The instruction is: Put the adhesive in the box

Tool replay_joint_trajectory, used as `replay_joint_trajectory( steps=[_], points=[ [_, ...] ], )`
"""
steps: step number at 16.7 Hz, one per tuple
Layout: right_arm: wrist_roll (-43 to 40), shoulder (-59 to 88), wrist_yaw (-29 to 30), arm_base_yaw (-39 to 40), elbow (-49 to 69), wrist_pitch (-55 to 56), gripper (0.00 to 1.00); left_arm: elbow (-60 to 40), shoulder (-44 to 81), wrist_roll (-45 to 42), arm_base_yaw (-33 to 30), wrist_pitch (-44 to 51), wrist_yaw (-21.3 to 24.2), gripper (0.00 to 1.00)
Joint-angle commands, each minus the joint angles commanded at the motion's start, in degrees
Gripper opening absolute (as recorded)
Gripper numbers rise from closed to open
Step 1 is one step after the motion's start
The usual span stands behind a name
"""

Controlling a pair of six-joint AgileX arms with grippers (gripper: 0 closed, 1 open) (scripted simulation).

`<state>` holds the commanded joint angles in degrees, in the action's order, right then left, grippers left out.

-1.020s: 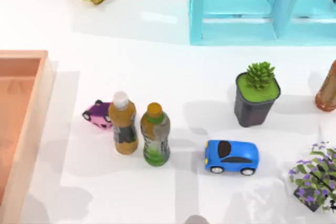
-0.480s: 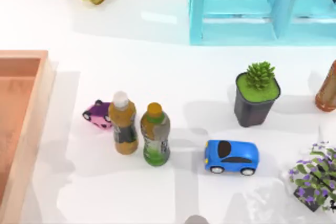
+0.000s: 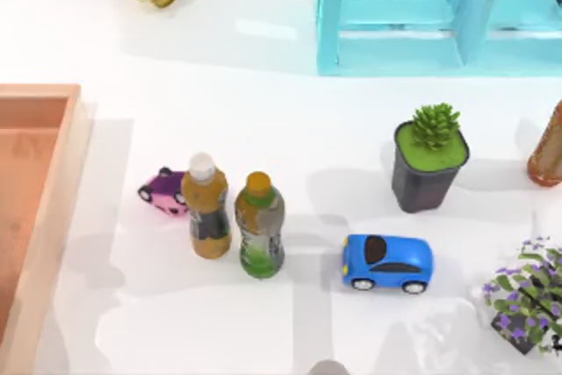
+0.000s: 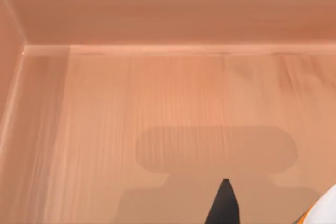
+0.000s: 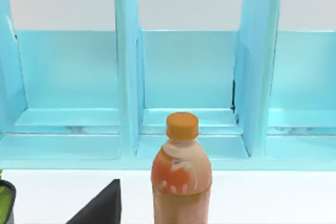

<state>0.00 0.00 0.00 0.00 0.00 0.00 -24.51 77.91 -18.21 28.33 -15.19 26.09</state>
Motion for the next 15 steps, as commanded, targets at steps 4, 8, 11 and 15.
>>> replay_joint_trajectory(
  steps=[4, 8, 11, 15],
  points=[
    [0.00, 0.00, 0.00, 0.00, 0.00, 0.00, 1.00, 0.00, 0.00, 0.00, 0.00, 0.00, 0.00, 0.60],
    [0.00, 0.00, 0.00, 0.00, 0.00, 0.00, 1.00, 0.00, 0.00, 0.00, 0.00, 0.00, 0.00, 0.90],
    [0.00, 0.00, 0.00, 0.00, 0.00, 0.00, 1.00, 0.00, 0.00, 0.00, 0.00, 0.00, 0.00, 1.00],
    [0.00, 0.00, 0.00, 0.00, 0.00, 0.00, 1.00, 0.00, 0.00, 0.00, 0.00, 0.00, 0.00, 1.00]
  ],
)
